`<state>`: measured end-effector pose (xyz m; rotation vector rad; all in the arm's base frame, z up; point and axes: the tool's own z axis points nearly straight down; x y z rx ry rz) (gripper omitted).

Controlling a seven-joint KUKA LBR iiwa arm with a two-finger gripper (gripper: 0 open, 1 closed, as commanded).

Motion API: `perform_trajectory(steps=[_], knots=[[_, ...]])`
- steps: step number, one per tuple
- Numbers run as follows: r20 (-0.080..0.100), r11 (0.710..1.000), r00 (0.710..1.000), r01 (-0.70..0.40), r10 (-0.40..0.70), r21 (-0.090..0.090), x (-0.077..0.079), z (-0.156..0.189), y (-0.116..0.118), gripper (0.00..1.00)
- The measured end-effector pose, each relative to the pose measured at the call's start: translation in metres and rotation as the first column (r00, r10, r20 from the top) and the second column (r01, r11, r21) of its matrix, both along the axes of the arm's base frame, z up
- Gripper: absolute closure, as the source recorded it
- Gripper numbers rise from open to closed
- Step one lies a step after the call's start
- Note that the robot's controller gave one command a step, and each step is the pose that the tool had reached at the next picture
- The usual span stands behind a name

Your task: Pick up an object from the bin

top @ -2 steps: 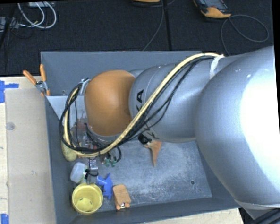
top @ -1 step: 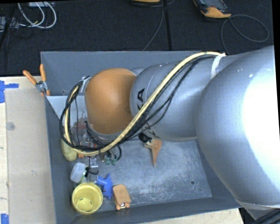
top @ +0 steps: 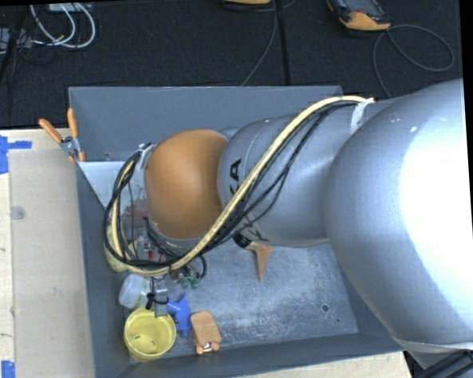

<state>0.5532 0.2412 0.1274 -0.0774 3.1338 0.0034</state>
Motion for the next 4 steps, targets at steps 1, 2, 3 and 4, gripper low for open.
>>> perform_trajectory(steps=[1,2,3,4], knots=[[0.000,0.999,0.999,-0.040,0.040,-0.001,-0.008,-0.013,-0.001,0.00],[-0.013,0.968,0.968,-0.250,0.250,-0.004,-0.021,-0.019,-0.003,0.00],[-0.008,0.967,0.967,-0.255,0.255,-0.003,-0.021,-0.010,-0.002,0.00],[-0.006,0.951,0.951,-0.310,0.310,-0.003,-0.031,-0.020,-0.010,0.00]])
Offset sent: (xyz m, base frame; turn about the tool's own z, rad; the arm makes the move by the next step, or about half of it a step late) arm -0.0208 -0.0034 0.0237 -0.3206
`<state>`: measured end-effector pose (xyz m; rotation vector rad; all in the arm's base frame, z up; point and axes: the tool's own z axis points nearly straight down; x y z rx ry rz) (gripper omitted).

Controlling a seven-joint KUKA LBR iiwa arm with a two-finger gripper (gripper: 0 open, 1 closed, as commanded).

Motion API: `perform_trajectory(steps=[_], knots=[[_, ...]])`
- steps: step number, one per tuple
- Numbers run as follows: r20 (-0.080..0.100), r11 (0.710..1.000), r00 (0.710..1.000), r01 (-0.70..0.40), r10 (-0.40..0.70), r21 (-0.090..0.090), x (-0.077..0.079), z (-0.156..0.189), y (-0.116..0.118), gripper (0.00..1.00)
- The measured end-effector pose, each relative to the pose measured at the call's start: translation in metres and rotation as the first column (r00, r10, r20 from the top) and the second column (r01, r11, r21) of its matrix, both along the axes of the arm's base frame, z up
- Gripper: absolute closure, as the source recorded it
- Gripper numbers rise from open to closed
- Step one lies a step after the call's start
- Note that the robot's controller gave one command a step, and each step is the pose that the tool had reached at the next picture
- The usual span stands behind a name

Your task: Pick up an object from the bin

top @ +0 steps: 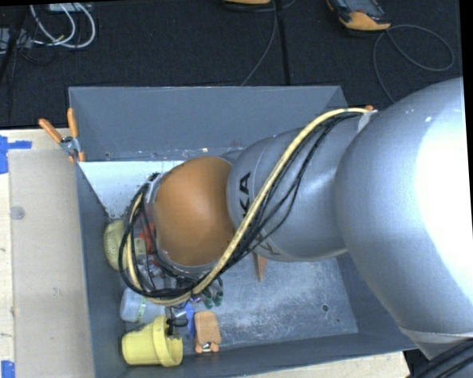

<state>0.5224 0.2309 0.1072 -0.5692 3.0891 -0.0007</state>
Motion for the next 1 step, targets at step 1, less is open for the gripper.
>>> perform_trajectory(steps=[1], knots=[[0.005,0.934,0.934,-0.358,0.358,-0.004,0.0065,-0.0333,0.0105,1.00]])
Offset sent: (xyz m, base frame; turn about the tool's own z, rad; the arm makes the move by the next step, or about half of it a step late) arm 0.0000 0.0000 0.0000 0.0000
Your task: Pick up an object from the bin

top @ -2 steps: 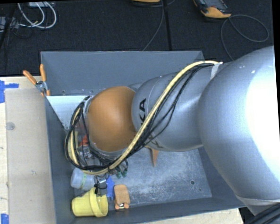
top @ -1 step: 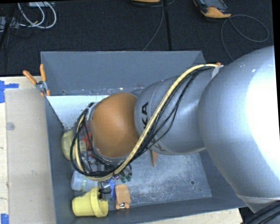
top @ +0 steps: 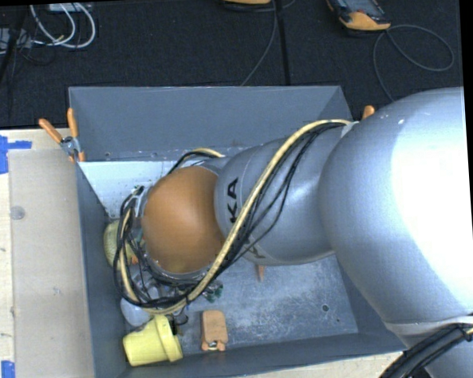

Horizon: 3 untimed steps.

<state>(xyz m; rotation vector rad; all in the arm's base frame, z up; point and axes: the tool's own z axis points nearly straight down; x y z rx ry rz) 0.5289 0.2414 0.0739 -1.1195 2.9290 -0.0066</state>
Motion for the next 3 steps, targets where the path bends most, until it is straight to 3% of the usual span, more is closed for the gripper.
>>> perform_trajectory(steps=[2,3], knots=[[-0.003,1.000,1.000,-0.012,0.012,0.001,0.003,0.013,0.003,1.00],[-0.001,1.000,1.000,0.017,-0.017,0.001,0.003,0.138,0.005,1.00]])
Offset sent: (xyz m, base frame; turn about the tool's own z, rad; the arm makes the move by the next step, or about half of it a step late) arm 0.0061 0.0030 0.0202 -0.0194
